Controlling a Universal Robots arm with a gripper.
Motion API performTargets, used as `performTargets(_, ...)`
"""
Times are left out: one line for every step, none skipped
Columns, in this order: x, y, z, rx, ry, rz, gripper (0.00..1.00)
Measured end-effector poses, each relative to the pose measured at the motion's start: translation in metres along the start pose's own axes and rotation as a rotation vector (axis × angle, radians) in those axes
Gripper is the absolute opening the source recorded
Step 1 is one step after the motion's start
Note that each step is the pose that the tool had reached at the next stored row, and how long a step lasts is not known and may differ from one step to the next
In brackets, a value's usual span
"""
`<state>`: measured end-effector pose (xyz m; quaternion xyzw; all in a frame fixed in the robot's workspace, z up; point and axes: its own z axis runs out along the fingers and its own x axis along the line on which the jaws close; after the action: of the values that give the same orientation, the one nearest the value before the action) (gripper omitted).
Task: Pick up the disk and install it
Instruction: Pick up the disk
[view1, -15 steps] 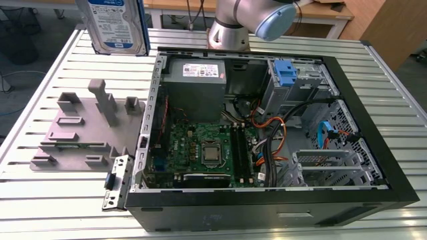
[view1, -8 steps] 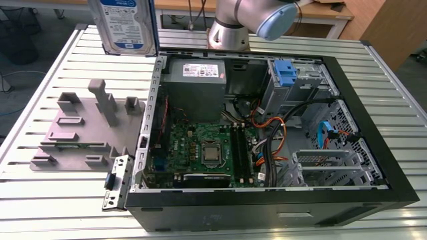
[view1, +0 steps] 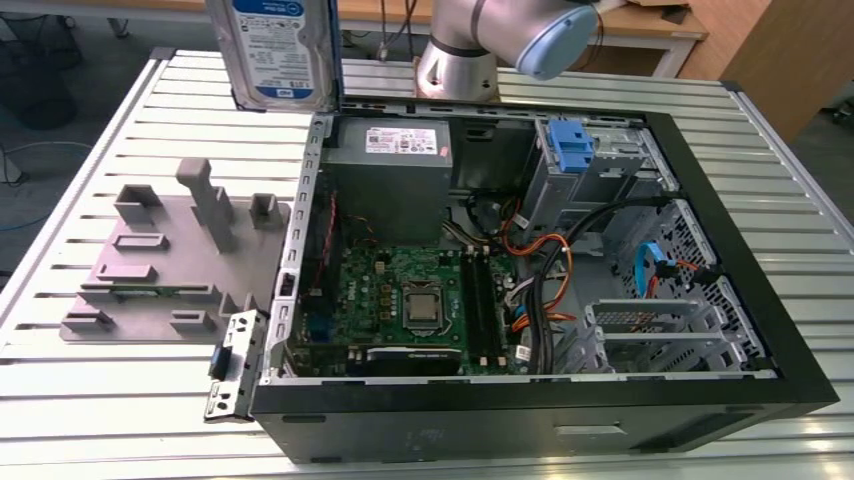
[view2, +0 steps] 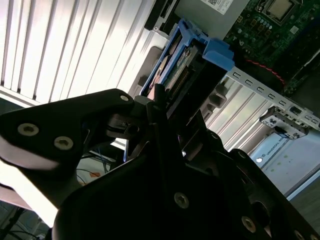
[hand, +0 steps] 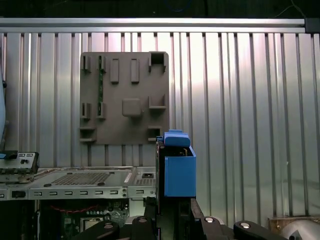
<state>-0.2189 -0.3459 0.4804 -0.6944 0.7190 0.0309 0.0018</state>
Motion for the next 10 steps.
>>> performTargets(-0.0001,-0.0034,0.0000,0.0001,0.0000,0.000,0.35)
performTargets(-0.0002,-0.0067,-0.0001,0.0001,-0.0001,0.000,0.35)
performTargets(-0.0003,-0.0100,-0.0001,0.0001,-0.0001,0.000,0.35)
performTargets(-0.0004,-0.0133,-0.0002,0.0001,-0.0001,0.000,0.35)
performTargets(-0.0006,-0.0166,-0.0002,0.0001,-0.0002,0.000,0.35)
performTargets(-0.0007,-0.0199,-0.0003,0.0001,-0.0001,0.000,0.35)
performTargets(-0.0008,-0.0235,-0.0004,0.0000,-0.0001,0.000,0.35)
performTargets(-0.0009,-0.0269,-0.0005,-0.0001,0.0000,0.000,0.35)
performTargets(-0.0010,-0.0303,-0.0005,-0.0001,-0.0001,0.000,0.35)
performTargets(-0.0011,-0.0337,-0.0005,-0.0001,-0.0001,0.000,0.35)
